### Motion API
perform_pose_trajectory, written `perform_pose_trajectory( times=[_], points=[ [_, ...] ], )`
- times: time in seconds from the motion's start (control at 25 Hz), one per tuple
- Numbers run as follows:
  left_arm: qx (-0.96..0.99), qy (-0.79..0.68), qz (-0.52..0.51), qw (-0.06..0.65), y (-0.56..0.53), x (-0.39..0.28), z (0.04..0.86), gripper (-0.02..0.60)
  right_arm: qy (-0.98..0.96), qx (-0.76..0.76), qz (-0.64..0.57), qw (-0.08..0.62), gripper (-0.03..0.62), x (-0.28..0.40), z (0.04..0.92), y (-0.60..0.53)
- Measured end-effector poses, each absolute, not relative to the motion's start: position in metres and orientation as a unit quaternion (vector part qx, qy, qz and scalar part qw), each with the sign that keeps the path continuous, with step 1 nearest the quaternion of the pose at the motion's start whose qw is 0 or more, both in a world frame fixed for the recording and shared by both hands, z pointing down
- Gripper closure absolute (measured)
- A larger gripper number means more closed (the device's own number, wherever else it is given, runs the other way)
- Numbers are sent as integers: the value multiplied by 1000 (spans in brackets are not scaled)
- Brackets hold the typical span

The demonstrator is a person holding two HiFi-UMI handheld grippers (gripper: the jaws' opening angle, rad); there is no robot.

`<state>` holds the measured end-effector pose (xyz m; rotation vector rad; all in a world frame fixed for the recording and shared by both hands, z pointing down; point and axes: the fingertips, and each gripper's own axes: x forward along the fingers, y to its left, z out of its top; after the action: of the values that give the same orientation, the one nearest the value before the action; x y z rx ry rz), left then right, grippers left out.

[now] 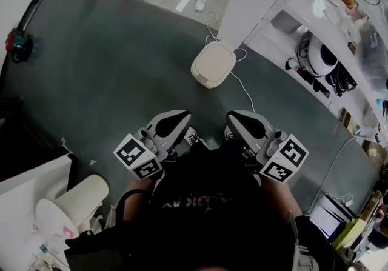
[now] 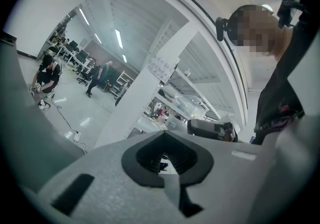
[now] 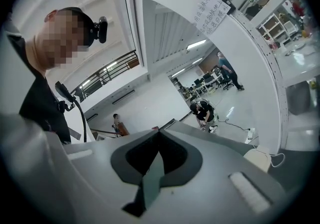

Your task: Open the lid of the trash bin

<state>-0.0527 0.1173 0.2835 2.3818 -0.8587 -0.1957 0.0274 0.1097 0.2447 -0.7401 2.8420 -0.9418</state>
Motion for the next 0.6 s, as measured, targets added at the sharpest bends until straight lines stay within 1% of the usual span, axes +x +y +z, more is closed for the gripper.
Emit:
perform_pose_trajectory(
  times=[0.32,0.6],
  points=[
    [893,-330,-61,301,118,-67,297,580,924,-238,-301,8,588,14,248,104],
    [876,-363,-66,312,112,-73,317,580,932,-202,-301,-12,588,1,256,81]
  ],
)
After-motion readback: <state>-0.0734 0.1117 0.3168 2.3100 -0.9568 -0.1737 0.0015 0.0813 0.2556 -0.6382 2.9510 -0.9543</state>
